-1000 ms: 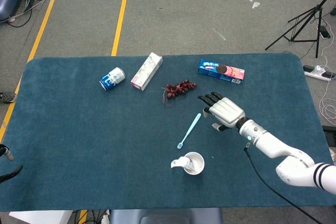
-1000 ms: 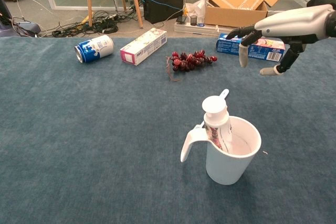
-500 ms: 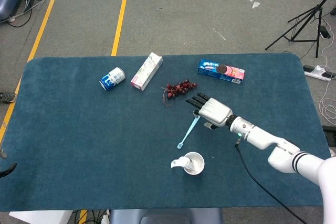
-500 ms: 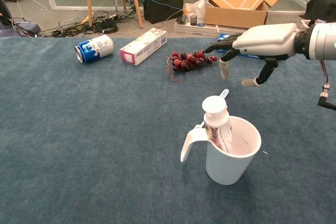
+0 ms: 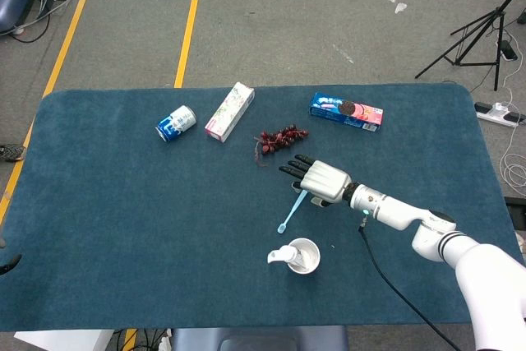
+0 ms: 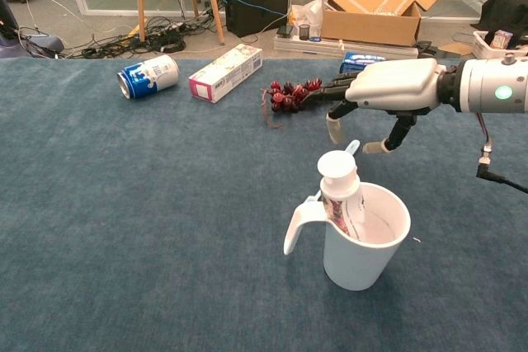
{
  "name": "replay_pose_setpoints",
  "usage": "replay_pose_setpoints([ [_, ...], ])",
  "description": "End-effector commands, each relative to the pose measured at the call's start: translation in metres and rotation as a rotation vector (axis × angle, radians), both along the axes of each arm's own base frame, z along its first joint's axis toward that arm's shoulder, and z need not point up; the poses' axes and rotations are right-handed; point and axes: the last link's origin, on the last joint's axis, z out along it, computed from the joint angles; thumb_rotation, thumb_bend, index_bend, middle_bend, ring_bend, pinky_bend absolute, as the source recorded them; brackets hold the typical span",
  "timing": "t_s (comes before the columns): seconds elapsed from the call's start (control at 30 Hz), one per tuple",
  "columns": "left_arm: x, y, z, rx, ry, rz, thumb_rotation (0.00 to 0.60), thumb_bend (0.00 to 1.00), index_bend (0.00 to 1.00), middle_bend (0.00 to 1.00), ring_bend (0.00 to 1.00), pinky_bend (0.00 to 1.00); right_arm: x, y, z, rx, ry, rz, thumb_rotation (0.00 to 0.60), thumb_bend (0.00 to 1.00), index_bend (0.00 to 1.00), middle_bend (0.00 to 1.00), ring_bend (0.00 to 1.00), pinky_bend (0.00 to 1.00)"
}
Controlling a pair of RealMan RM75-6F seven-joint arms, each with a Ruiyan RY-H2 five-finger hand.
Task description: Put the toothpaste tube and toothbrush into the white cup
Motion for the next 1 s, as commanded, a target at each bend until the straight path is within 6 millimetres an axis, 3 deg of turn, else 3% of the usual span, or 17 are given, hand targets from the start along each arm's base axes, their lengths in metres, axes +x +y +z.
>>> replay_pose_setpoints([
  [0.03,-0.001,0.0,0.0,0.002,-0.001,0.003,0.6,0.1,0.59,0.42,0.31,0.32,0.001,0.001,-0.007,0.027,0.0,0.008,0.6,0.27,0.41,0.02,0.0,0.08],
  [1.0,-0.005,0.001,0.003,0.01,-0.011,0.019,0.6,0.1,0.59,0.42,0.31,0.32,0.003,0.001,-0.043,0.087,0.01,-0.01,0.6,0.27,0.4,0.01,0.0,0.08],
])
